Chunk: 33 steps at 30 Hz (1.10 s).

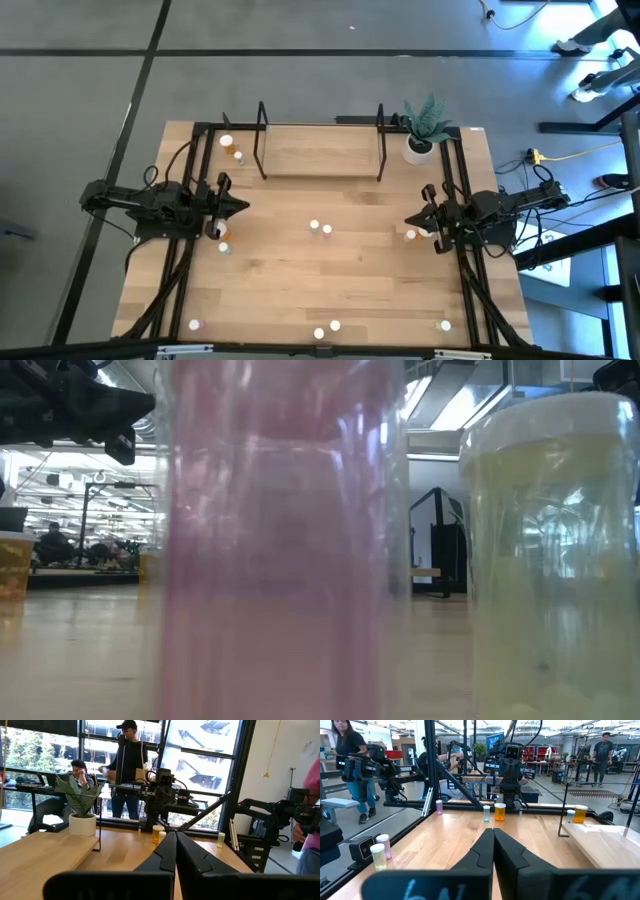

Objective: Pick and place medicine bottles onto shelf by color

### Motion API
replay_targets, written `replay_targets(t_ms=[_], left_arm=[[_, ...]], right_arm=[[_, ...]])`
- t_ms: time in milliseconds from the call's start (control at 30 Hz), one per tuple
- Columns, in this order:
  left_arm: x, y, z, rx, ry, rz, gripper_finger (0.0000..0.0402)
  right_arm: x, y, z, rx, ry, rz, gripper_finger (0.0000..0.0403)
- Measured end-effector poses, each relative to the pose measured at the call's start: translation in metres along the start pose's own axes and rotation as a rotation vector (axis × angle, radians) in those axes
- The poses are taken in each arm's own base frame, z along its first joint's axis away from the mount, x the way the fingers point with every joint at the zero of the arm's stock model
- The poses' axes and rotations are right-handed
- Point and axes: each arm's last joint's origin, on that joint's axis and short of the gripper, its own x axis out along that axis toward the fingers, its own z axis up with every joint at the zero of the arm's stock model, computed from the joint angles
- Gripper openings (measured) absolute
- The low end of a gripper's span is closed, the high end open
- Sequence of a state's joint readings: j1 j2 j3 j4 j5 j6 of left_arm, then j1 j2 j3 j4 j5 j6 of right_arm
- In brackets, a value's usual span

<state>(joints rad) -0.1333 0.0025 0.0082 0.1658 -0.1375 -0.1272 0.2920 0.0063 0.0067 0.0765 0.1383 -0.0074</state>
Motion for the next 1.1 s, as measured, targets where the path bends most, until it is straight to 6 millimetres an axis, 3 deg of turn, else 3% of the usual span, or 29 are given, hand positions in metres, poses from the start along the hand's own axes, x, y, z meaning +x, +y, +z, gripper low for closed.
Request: replay_targets(t_ms=[667, 900, 1100], left_arm=[[0.0, 0.001, 0.006, 0.033, -0.023, 0.045, 0.0], [-0.006, -0.006, 0.056, 0.086, 0.002, 0.029, 0.0], [0.001, -0.011, 0.098, 0.146, 0.219, 0.088, 0.0]], right_arm=[[0.0, 0.0, 0.0, 0.007, -0.001, 0.0, 0.001], [0.0, 0.0, 0.0, 0.055, -0.001, 0.0, 0.001], [0.0, 0.0, 0.0, 0.081, -0.002, 0.0, 0.001]])
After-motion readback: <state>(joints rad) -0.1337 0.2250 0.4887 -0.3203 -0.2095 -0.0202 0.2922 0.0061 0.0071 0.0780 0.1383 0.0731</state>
